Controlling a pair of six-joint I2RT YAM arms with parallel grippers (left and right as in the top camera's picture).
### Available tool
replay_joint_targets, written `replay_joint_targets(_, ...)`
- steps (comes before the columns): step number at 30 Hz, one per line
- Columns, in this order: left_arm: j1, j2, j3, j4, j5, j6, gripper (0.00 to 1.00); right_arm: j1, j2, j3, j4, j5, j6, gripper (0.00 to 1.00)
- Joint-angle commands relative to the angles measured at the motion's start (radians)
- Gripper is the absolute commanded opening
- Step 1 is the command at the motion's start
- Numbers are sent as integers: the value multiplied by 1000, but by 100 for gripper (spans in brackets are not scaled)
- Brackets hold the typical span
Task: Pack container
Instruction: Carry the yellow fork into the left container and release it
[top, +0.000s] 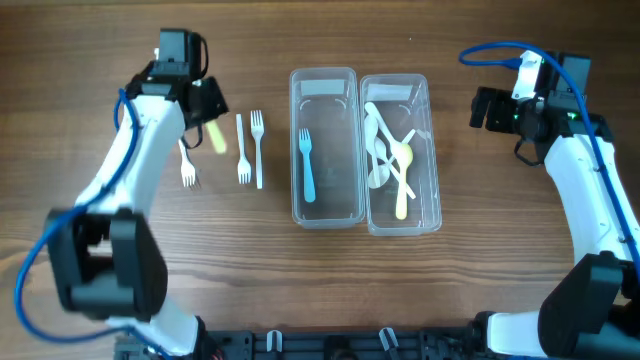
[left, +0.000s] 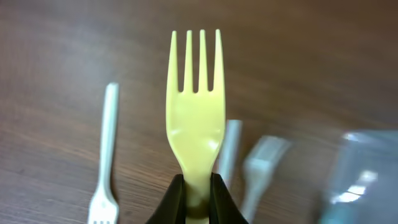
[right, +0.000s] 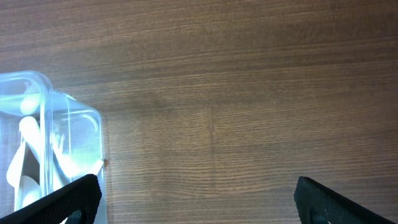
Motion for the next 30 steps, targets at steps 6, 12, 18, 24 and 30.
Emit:
replay_joint_targets(6, -245, -195, 21, 46, 280, -2, 4, -1, -14, -7, 3, 10, -18, 100)
replay_joint_targets(12, -383, -179, 21, 48, 237, -2, 4, -1, -14, -7, 3, 10, -18, 100)
replay_joint_targets(18, -436, -105, 19, 43, 208, -6, 4, -1, -14, -7, 3, 10, -17, 100)
replay_joint_targets(24, -434, -53, 19, 48, 208, -5, 33, -1, -14, -7, 3, 10, -17, 100)
replay_joint_targets(30, -433, -75, 21, 87, 208, -5, 41, -1, -14, -7, 3, 10, -17, 100)
